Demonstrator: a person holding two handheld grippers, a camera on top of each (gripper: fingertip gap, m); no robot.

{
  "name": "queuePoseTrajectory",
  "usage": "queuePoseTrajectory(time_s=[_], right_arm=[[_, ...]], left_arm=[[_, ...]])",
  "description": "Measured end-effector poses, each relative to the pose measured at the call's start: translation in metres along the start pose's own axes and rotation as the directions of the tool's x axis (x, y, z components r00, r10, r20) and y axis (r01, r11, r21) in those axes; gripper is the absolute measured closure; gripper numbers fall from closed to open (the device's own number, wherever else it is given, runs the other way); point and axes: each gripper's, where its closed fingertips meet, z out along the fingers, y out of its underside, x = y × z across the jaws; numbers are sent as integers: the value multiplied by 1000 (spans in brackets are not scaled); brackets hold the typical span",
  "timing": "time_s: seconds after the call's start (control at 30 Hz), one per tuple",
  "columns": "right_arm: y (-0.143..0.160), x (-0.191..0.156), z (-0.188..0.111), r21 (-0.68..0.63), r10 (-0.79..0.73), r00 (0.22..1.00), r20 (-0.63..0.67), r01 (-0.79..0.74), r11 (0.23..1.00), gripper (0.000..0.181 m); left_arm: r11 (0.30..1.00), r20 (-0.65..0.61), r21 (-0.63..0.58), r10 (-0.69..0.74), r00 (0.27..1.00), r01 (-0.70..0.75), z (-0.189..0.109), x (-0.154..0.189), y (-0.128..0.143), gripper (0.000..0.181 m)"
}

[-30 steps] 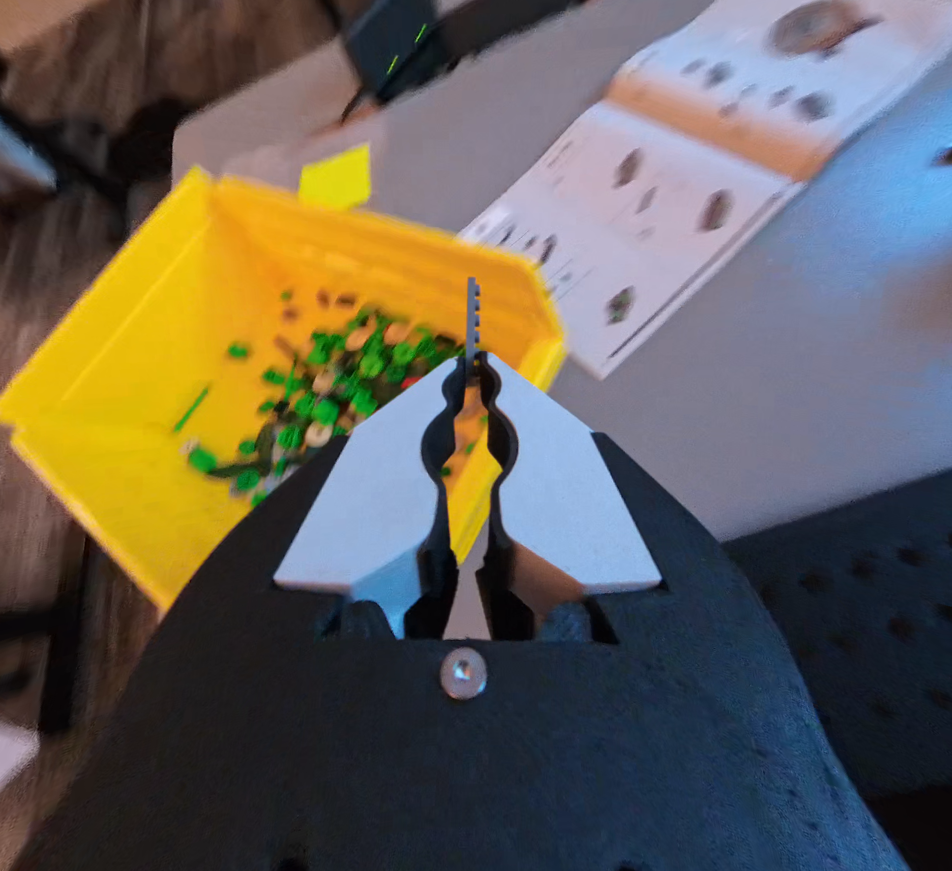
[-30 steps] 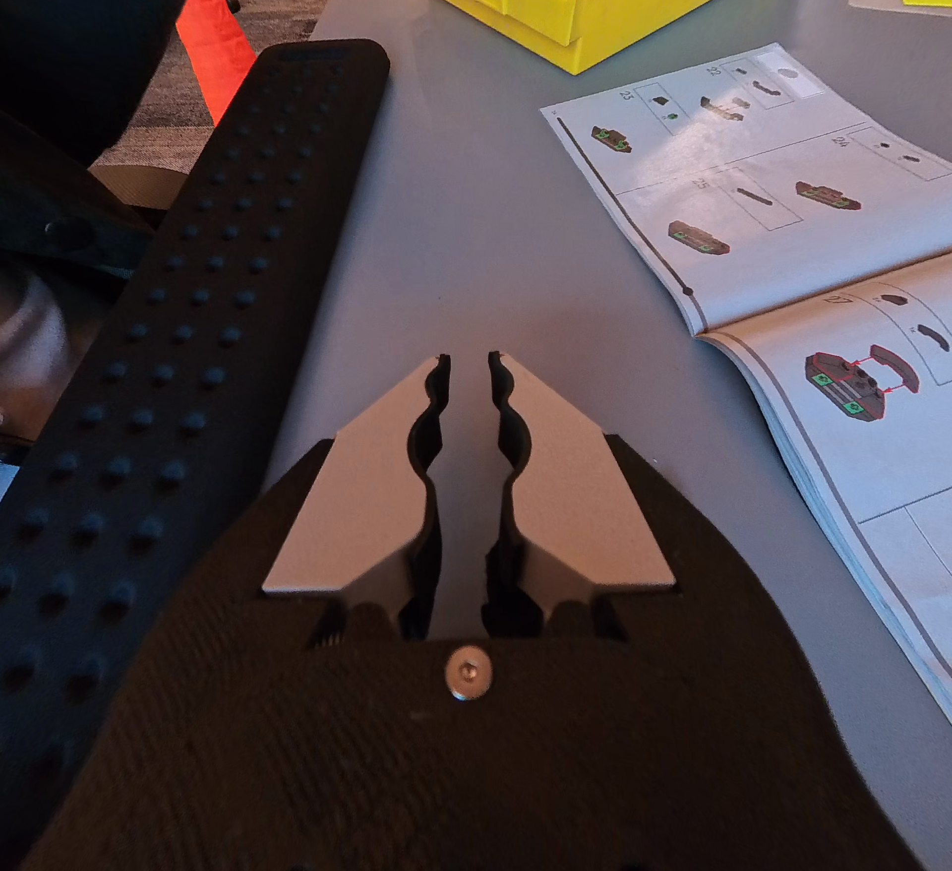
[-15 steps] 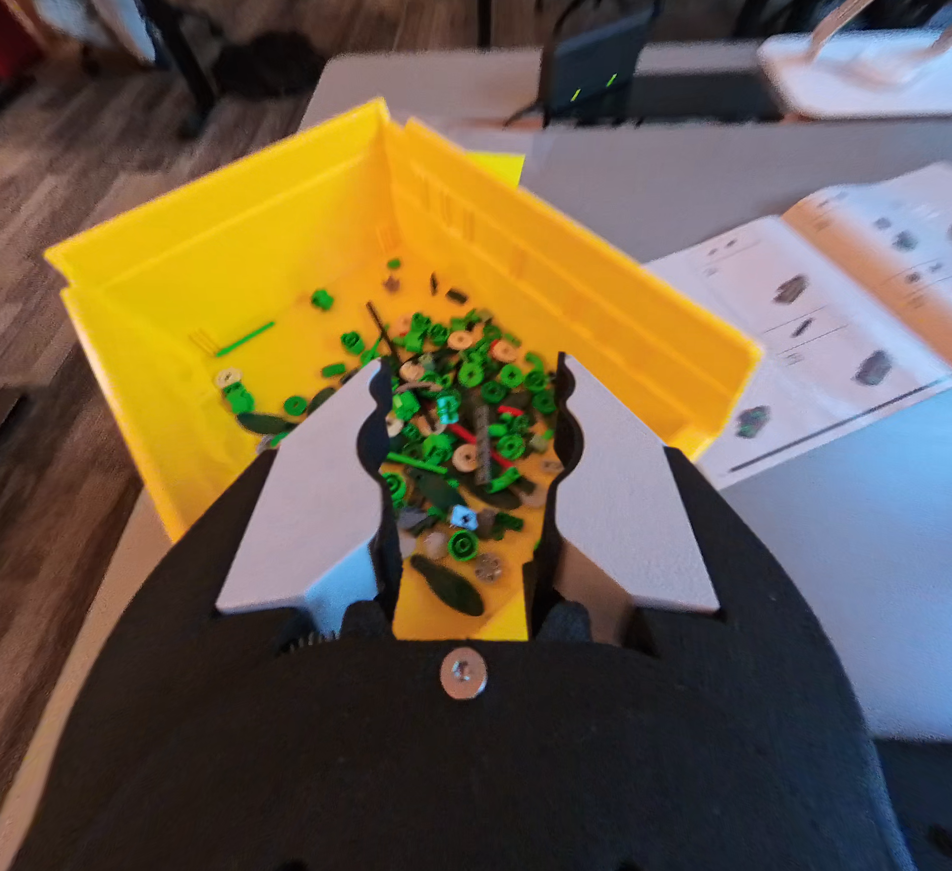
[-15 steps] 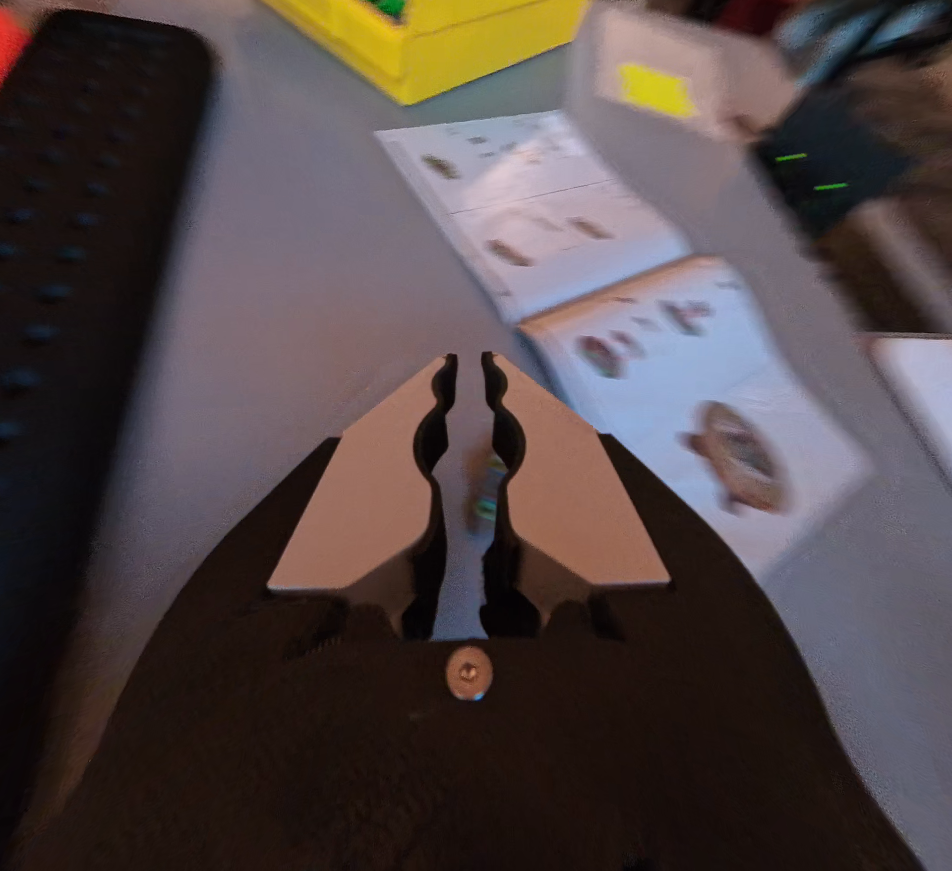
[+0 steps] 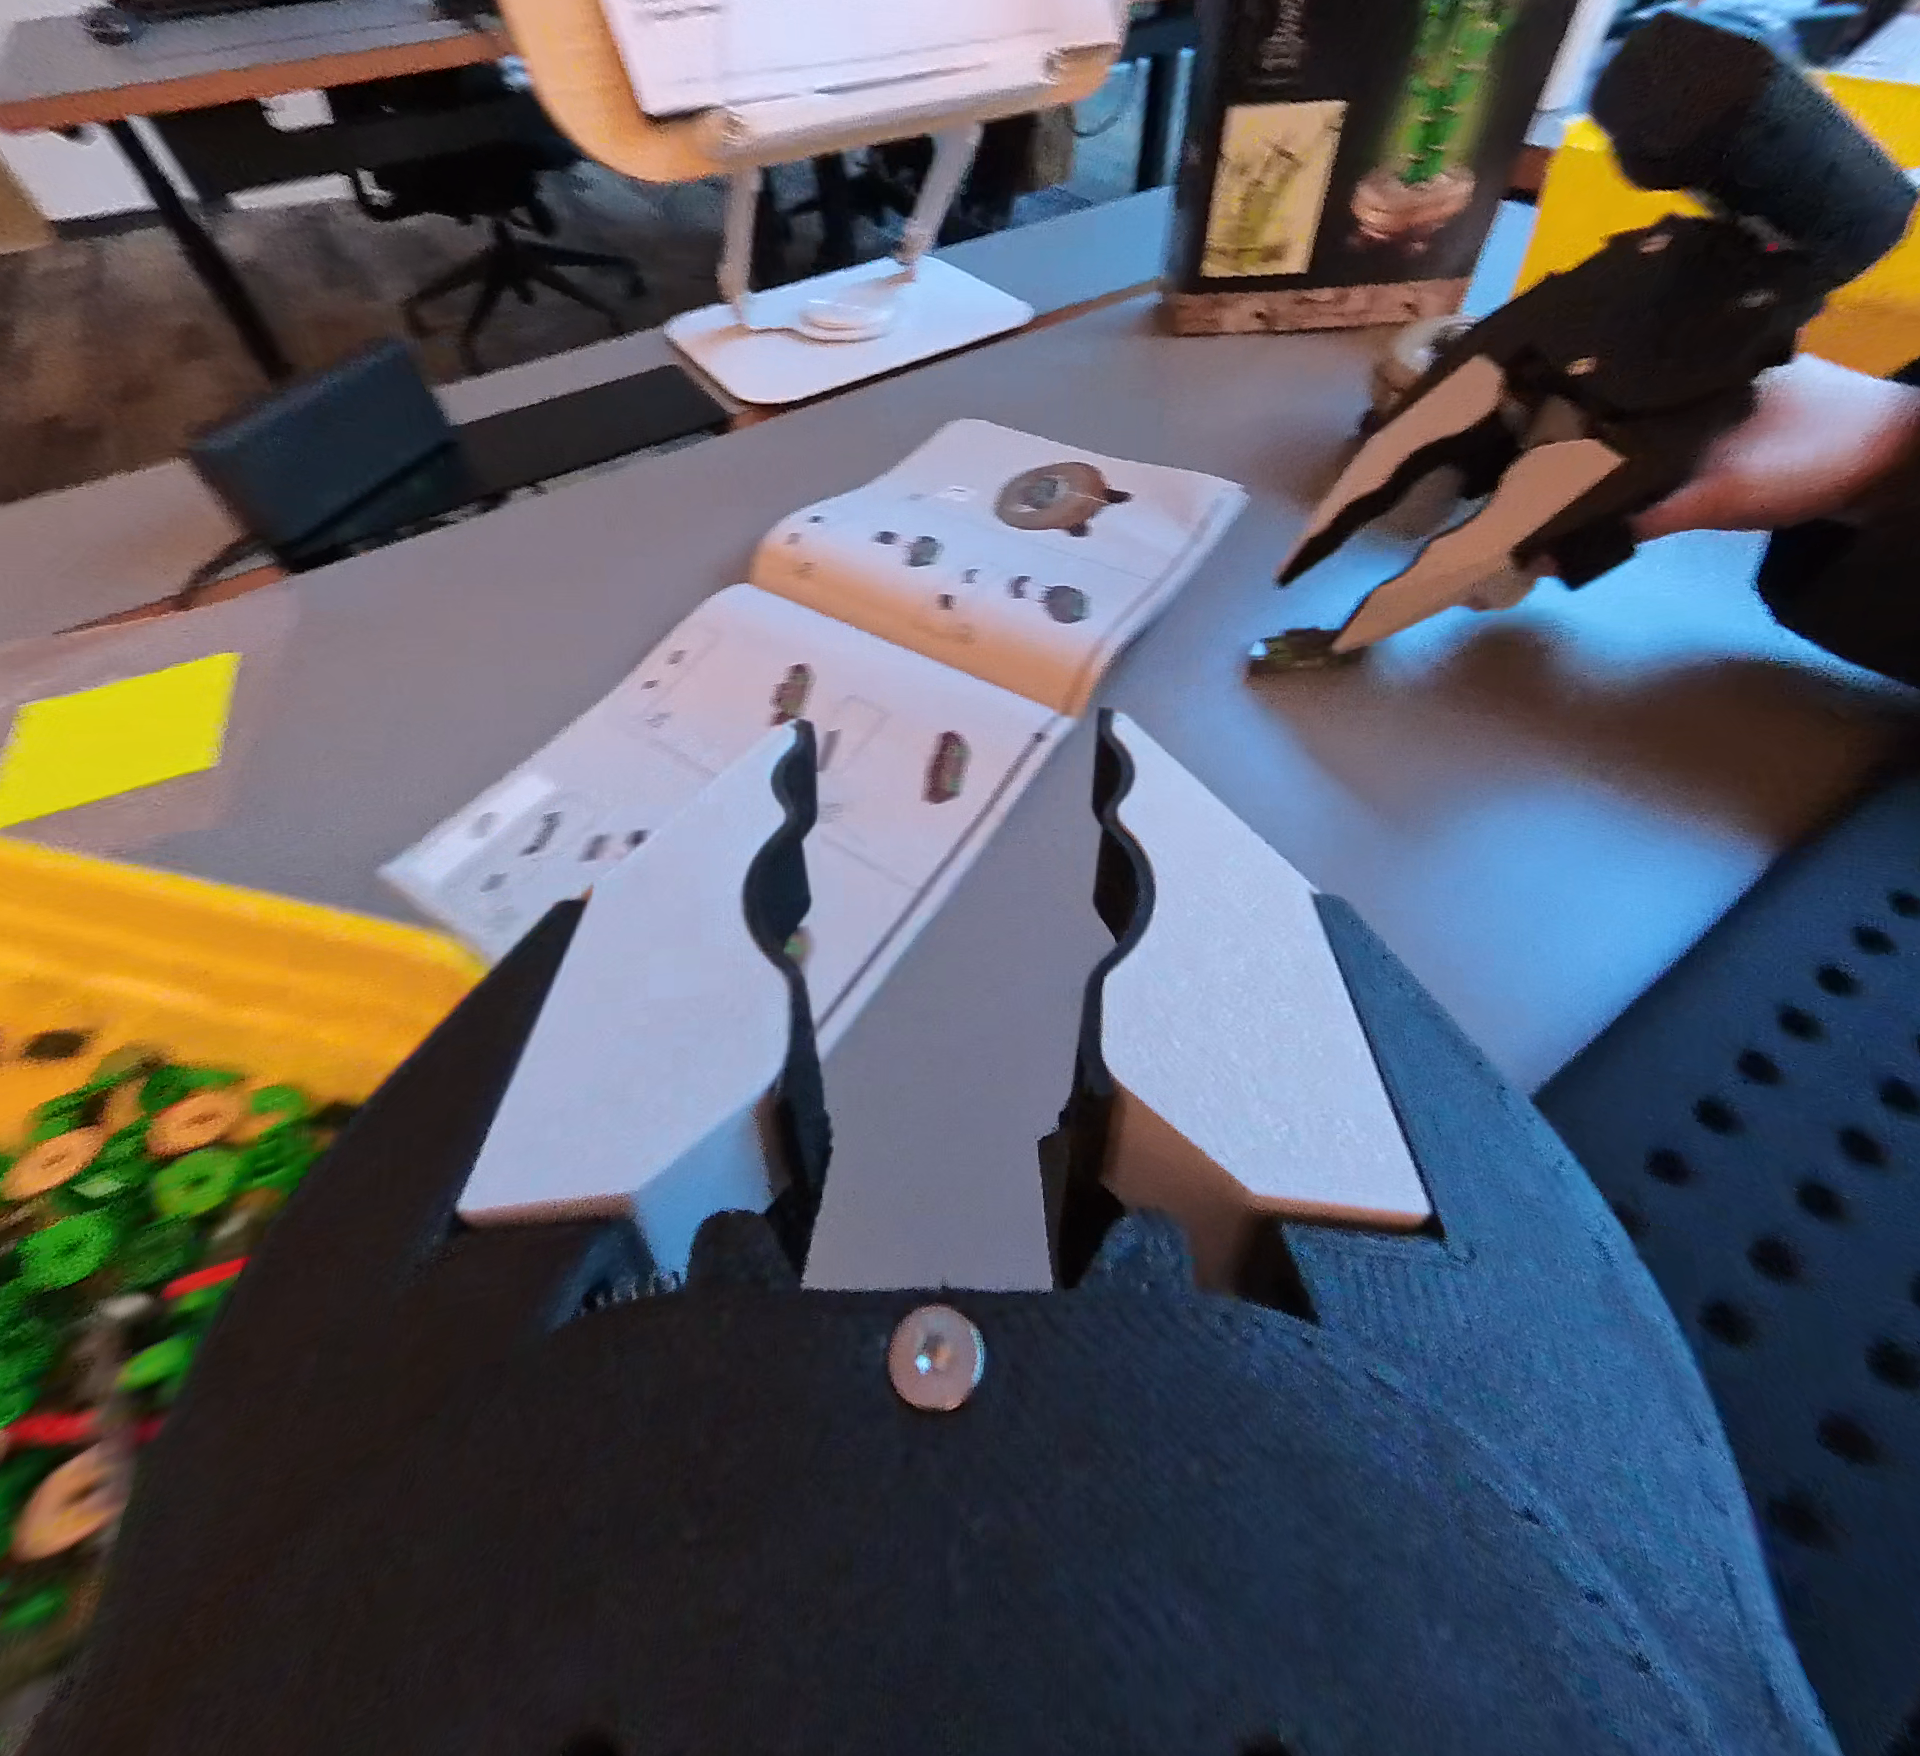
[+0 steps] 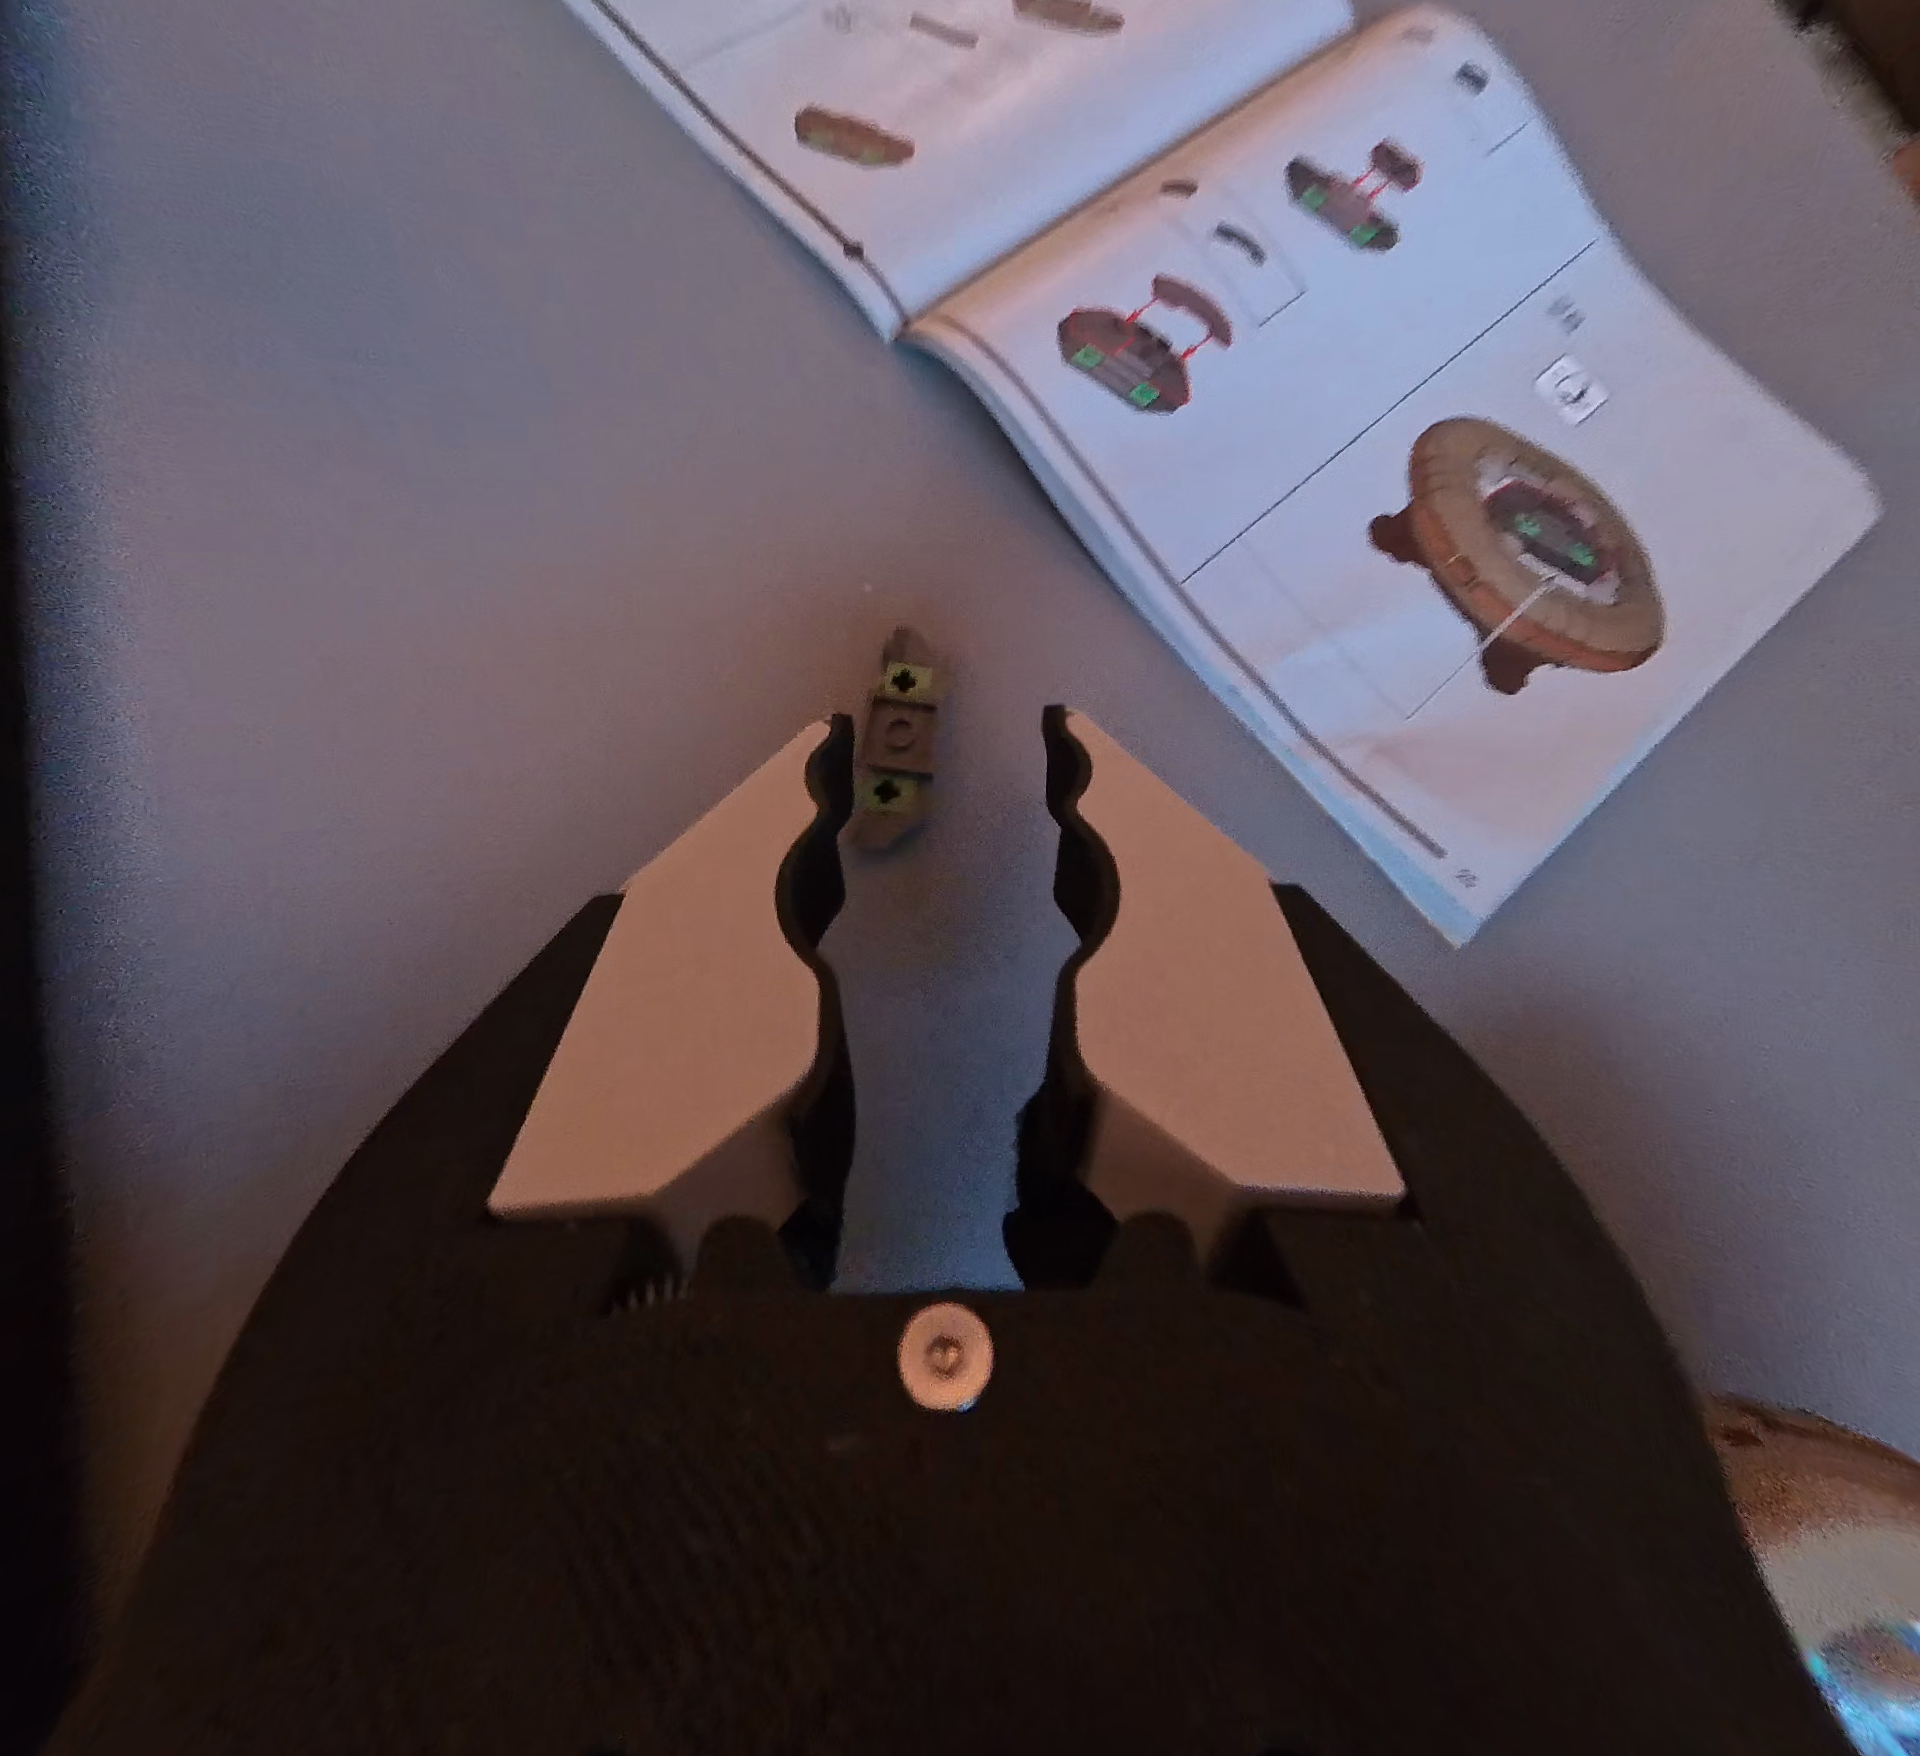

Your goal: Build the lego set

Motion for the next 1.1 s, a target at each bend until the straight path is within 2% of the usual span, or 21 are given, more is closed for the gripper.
queuePoseTrajectory(time_s=[0.07,0.13,0.2,0.3,0.4,0.43,0.53,0.67,0.77,0.9,1.1], right_arm=[[6,-4,7,-34,13,1000,25,-12,999,145],[10,-9,12,-56,27,998,56,-24,998,146],[10,-9,14,-53,38,998,57,-35,998,146],[11,-6,14,-55,54,997,48,-51,997,148],[11,-9,14,-61,69,995,72,-65,996,165],[11,-10,14,-61,71,995,75,-66,996,165],[4,-18,15,-44,20,995,102,-15,999,165],[-47,-55,-2,205,-153,975,161,119,972,167],[-67,-75,-12,293,-194,959,205,129,947,166],[-67,-90,-10,296,-222,941,257,142,945,166],[-72,-106,-10,308,-184,915,358,70,949,166]], left_arm=[[999,-30,-30,-34,999,33,20,18,11,118],[997,-77,-71,-29,997,23,37,40,26,118],[994,-73,-102,17,997,-25,49,50,38,123],[988,-46,-122,89,995,-94,56,51,45,129],[990,-120,-131,28,992,-44,59,61,55,135],[988,-134,-149,16,991,-36,60,61,58,134],[991,-198,-132,10,980,-37,59,69,56,140],[997,-300,-75,2,954,-26,53,84,47,140],[1000,-386,-10,13,922,-18,46,99,37,140],[995,-423,61,98,901,-80,44,116,28,139],[992,-433,43,125,893,-118,46,120,33,154]])
